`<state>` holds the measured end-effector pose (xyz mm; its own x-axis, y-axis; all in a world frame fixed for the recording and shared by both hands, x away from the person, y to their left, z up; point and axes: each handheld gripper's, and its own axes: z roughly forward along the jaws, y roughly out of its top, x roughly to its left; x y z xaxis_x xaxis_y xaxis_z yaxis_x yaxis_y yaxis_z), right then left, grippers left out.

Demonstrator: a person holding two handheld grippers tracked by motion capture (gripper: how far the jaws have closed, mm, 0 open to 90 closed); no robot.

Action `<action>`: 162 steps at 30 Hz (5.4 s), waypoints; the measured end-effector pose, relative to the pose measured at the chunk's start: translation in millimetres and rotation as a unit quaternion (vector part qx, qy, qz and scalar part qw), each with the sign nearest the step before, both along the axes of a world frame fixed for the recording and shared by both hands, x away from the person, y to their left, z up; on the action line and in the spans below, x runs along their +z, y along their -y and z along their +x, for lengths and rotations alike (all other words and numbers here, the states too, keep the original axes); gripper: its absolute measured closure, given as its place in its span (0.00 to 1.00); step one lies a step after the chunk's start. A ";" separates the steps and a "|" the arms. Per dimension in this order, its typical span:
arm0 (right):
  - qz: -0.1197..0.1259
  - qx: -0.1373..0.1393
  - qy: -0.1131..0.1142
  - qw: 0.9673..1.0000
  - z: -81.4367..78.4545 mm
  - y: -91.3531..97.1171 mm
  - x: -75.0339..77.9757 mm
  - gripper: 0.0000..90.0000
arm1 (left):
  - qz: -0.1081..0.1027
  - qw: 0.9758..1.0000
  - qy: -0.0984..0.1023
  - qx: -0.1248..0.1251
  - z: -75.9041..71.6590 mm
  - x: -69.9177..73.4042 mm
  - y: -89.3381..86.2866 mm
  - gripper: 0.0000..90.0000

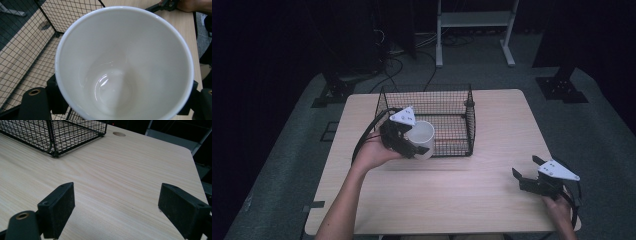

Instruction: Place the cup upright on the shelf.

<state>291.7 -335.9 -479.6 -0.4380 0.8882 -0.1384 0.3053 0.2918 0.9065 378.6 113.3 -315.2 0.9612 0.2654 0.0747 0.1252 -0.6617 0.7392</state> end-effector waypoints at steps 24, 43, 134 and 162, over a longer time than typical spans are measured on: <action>0.001 0.002 0.000 1.000 0.0 0.1 0.0 0.15 | 0.019 1.000 -0.007 0.005 40.2 14.3 14.3 0.24; 0.002 0.003 0.000 1.000 0.2 0.3 -0.1 0.15 | 0.024 0.999 -0.011 0.024 69.6 17.3 15.8 0.24; 0.009 0.005 0.001 1.000 -0.3 1.7 0.6 0.15 | 0.070 0.992 -0.076 0.066 143.6 -63.4 50.8 0.24; 0.009 0.005 0.001 1.000 -0.2 1.7 0.6 0.15 | 0.094 0.988 -0.104 0.068 153.5 -85.3 60.4 0.24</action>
<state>291.5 -337.6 -479.0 -0.4473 0.8857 -0.1242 0.2997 0.2792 0.9122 532.1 53.0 -400.5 0.9170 0.3941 -0.0610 0.3597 -0.7514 0.5532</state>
